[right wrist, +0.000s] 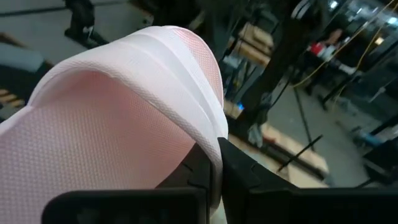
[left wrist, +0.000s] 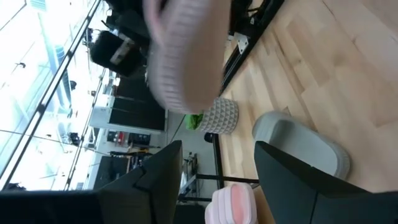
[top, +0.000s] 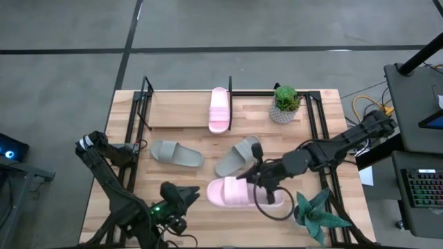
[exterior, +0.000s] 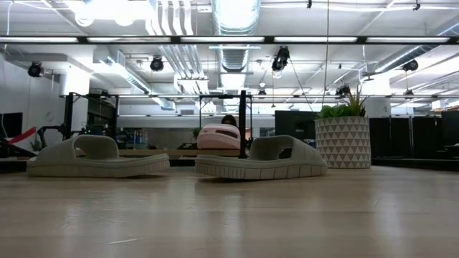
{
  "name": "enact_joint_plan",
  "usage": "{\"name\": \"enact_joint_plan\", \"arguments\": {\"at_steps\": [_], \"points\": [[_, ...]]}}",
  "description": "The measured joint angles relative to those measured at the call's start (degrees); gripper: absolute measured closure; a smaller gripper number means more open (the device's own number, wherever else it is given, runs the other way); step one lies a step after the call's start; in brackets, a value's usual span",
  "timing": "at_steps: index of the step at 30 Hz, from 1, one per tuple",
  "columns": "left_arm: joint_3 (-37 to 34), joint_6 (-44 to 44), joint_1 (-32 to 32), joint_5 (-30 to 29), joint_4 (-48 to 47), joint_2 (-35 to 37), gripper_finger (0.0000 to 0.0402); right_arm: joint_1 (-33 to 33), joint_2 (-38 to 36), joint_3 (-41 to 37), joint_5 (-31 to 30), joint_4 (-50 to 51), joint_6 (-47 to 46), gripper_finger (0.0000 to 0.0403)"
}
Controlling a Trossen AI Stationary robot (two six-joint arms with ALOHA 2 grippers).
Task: Pick and place slides into the shelf
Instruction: Put the pink slipper on the shelf
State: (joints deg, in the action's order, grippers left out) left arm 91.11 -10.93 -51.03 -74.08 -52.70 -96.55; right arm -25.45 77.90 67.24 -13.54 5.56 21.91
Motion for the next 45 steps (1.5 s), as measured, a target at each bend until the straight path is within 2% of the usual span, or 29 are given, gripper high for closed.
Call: {"name": "enact_joint_plan", "arguments": {"at_steps": [6,9,13,16,23,29,33,38,45], "points": [[0.68,-2.19,0.1,0.22,2.08,0.0,0.0217,0.0,0.25,-0.31,0.02,2.05,-3.49,0.0394],[0.68,-8.42,0.12,2.8,9.63,0.0,0.0217,0.0,0.25,-0.31,0.44,1.88,-3.54,0.0394],[0.68,-18.5,0.58,10.01,17.37,0.0,0.0217,-0.15,0.31,-0.31,0.65,1.54,-4.21,0.0394],[0.69,-22.38,1.3,10.75,20.39,0.0,0.0216,-0.15,0.31,-0.31,3.41,1.33,-4.37,0.0394],[0.7,-22.68,4.91,11.01,20.82,0.02,0.0216,-0.52,0.36,-0.31,5.64,1.24,-3.52,0.0394],[0.68,-22.79,7.86,20.38,24.25,0.02,0.0216,-0.79,0.36,-0.31,5.79,1.22,-2.11,0.0394],[0.68,-25.05,8.25,21.76,27.14,0.02,0.0216,-0.79,0.36,-0.31,5.69,1.37,-1.92,0.0394],[0.68,-26.02,8.3,28.02,30.3,0.04,0.0216,-0.79,0.36,-0.31,5.6,1.44,-1.74,0.0394],[0.61,-26.02,8.47,28.28,30.19,0.04,0.0217,-0.79,0.36,-0.31,5.6,1.44,-1.72,0.0394]]}}
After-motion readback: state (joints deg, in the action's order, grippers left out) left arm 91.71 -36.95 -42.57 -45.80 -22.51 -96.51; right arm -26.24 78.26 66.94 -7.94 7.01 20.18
